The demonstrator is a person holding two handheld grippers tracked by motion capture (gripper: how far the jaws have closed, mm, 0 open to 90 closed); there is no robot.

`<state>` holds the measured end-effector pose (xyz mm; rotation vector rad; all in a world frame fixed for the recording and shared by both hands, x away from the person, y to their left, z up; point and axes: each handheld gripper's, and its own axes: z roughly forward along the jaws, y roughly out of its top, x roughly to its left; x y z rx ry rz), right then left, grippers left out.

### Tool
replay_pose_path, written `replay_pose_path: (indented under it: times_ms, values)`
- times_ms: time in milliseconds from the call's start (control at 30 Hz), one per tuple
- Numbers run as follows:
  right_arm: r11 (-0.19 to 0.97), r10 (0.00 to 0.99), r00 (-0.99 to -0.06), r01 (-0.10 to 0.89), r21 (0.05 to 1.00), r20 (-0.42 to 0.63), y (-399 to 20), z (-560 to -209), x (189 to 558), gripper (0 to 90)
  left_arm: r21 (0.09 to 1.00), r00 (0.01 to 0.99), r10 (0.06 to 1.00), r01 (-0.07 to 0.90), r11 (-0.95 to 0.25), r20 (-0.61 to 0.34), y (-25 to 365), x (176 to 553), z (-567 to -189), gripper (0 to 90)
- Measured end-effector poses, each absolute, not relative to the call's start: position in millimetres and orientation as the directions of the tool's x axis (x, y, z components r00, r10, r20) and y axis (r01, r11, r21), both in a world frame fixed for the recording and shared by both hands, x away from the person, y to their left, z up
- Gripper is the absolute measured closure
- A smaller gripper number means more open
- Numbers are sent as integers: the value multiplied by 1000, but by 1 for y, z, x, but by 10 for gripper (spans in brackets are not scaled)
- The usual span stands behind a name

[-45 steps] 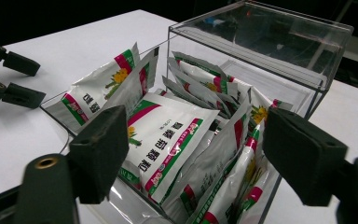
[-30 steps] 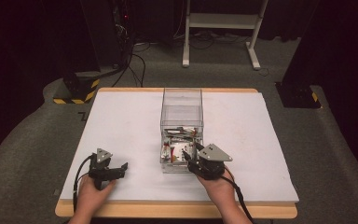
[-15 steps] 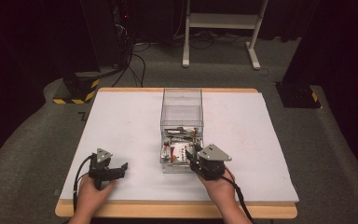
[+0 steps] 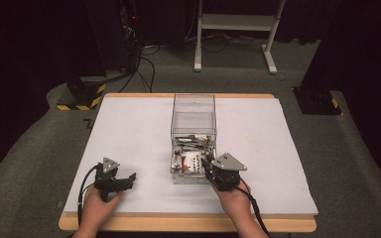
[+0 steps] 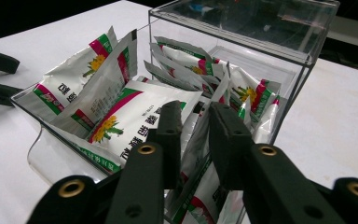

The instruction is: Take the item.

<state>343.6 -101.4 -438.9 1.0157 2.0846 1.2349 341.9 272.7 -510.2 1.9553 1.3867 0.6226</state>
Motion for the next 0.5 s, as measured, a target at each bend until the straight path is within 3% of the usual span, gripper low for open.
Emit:
replay_pose_path:
  times_ms: [233,500]
  values:
    - [294,814,-580,356,887,-37,-102,-439,343,867,738,327,945,635,-227,9,273,342,-510,139]
    - [254,821,-570,354,900,-8,-103,-436,340,900,738,327,945,635,-227,9,273,342,-510,138]
